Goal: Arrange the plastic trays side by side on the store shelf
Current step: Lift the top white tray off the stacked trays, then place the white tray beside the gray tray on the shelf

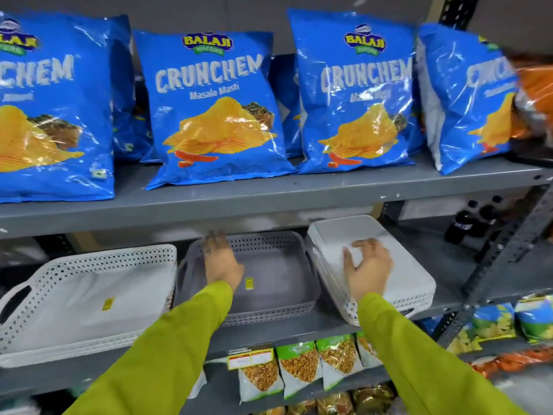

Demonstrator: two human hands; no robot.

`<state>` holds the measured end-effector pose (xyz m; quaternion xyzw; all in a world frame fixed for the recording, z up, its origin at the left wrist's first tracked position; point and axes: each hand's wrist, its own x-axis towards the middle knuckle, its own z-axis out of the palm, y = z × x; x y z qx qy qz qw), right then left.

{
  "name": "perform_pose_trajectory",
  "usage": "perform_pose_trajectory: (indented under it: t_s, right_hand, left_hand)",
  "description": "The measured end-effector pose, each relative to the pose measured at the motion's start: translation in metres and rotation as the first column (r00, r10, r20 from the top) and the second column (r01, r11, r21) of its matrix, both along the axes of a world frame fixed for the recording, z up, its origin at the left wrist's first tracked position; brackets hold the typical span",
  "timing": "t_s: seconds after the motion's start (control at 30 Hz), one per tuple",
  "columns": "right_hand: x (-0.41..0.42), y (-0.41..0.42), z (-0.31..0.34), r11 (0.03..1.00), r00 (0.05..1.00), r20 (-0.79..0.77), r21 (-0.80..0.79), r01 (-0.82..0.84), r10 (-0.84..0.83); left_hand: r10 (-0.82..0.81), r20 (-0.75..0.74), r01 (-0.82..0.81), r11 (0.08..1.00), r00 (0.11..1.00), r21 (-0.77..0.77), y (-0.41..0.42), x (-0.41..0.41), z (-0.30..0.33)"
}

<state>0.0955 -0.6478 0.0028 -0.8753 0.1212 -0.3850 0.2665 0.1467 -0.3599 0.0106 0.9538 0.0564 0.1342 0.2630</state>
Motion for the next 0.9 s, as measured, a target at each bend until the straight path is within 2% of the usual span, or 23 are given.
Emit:
perform_pose_trajectory:
  t_s: [0.03,0.1,0.17,0.23,0.3,0.37,0.47,0.53,0.67,0.77,0.83,0.9]
  right_hand:
    - [0.001,-0.017,0.001,0.985,0.989,-0.057,0.095,0.145,-0.14]
    - [0.001,-0.059,-0.005,0.894,0.894,-0.336,0.232,0.383,-0.295]
    - [-0.001,-0.102,-0.015,0.844,0.734,-0.614,0.199,0.499,-0.289]
    - [-0.002,-0.136,-0.027,0.845,0.649,-0.747,0.251,0.472,-0.141]
    - [0.001,-0.165,-0.039,0.815,0.651,-0.753,0.435,0.382,0.096]
    - [-0.003,-0.181,-0.036,0.796,0.645,-0.736,0.509,0.328,0.206]
    - [-0.015,-0.202,-0.018,0.831,0.656,-0.726,0.483,0.274,0.206]
    - [-0.019,-0.222,-0.021,0.769,0.701,-0.676,0.567,0.296,0.228]
    - [-0.003,-0.265,-0.076,0.665,0.676,-0.671,0.658,0.353,0.305]
    - [0.002,-0.254,-0.069,0.497,0.744,-0.577,0.78,0.379,0.338]
    - [0.0,-0.249,-0.057,0.482,0.754,-0.545,0.805,0.346,0.368]
    - [0.004,-0.264,-0.07,0.46,0.772,-0.498,0.835,0.302,0.395]
  left_hand:
    - [-0.054,0.01,0.054,0.998,0.999,-0.021,-0.021,0.007,0.01]
    - [-0.182,0.02,0.183,0.981,0.983,-0.072,-0.072,0.022,0.026]
    - [-0.293,0.041,0.295,0.953,0.955,-0.075,-0.12,0.036,0.036]
    - [-0.362,0.033,0.364,0.928,0.932,-0.086,-0.154,0.049,0.037]
    - [-0.386,-0.014,0.383,0.918,0.922,-0.104,-0.18,0.064,0.031]
    - [-0.398,-0.11,0.386,0.915,0.911,-0.115,-0.2,0.075,0.025]
    - [-0.39,-0.258,0.379,0.921,0.884,-0.092,-0.221,0.079,0.017]
    - [-0.383,-0.307,0.375,0.923,0.871,-0.087,-0.232,0.083,0.005]
    - [-0.422,-0.39,0.395,0.906,0.819,-0.151,-0.242,0.092,-0.019]
    - [-0.351,-0.396,0.281,0.933,0.848,-0.225,-0.244,0.097,-0.025]
    - [-0.317,-0.449,0.213,0.94,0.835,-0.267,-0.248,0.1,-0.019]
    - [-0.325,-0.422,0.163,0.912,0.847,-0.376,-0.253,0.106,-0.011]
